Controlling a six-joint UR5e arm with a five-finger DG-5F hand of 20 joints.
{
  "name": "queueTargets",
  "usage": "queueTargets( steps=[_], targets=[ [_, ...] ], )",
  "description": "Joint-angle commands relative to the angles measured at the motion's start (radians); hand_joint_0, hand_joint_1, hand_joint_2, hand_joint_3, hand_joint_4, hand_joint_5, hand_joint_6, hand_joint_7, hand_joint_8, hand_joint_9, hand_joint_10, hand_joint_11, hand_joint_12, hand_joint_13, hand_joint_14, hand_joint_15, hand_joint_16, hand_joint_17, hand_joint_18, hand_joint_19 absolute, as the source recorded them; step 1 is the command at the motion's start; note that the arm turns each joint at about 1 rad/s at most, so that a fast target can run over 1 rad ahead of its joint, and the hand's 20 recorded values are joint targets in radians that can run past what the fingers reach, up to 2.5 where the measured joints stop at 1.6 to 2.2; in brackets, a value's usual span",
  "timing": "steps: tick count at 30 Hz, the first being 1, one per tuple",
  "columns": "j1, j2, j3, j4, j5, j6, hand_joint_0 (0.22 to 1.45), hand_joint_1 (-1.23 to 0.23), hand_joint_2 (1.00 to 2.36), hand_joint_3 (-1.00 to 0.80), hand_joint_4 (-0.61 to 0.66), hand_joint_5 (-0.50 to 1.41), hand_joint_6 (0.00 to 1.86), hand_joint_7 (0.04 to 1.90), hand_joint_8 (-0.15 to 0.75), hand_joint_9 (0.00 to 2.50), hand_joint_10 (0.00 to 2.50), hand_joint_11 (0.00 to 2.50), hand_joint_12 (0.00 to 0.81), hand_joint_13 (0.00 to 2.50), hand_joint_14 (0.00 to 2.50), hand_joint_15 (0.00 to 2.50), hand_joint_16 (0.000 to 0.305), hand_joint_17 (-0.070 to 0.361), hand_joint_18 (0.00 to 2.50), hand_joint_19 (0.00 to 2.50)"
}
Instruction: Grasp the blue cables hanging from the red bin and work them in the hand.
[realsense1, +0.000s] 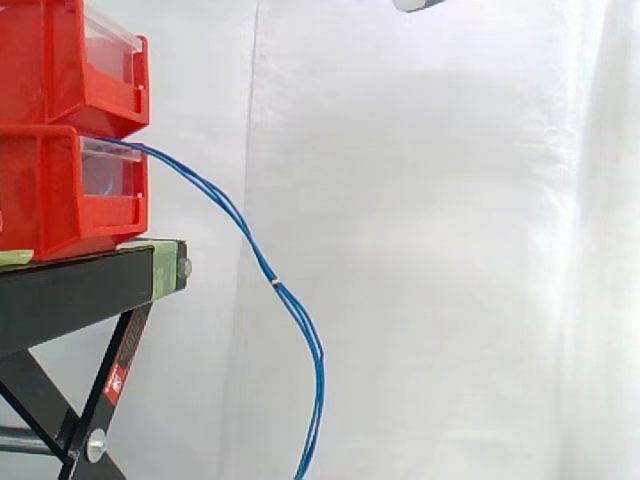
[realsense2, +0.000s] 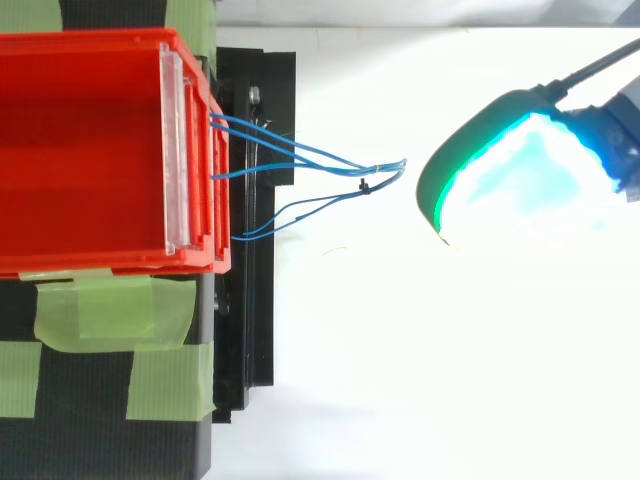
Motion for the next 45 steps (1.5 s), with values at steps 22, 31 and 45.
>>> queueTargets(
  steps=[22,31,45],
  targets=[
    [0.000,0.000,0.000,0.000,0.000,0.001,0.77,-0.55,1.00,-0.95,0.13,-0.32,0.00,0.64,0.172,0.09,0.00,0.05,0.351,0.00,0.01,0.20,0.069,0.155,0.00,0.17],
    [0.000,0.000,0.000,0.000,0.000,0.001,0.78,-0.55,1.00,-0.96,0.13,-0.32,0.00,0.65,0.172,0.10,0.00,0.06,0.351,0.00,0.01,0.20,0.069,0.155,0.00,0.17],
    [0.000,0.000,0.000,0.000,0.000,0.001,0.78,-0.55,1.00,-0.94,0.14,-0.31,0.00,0.66,0.173,0.12,0.00,0.08,0.352,0.00,0.01,0.21,0.069,0.154,0.00,0.18]
  ],
)
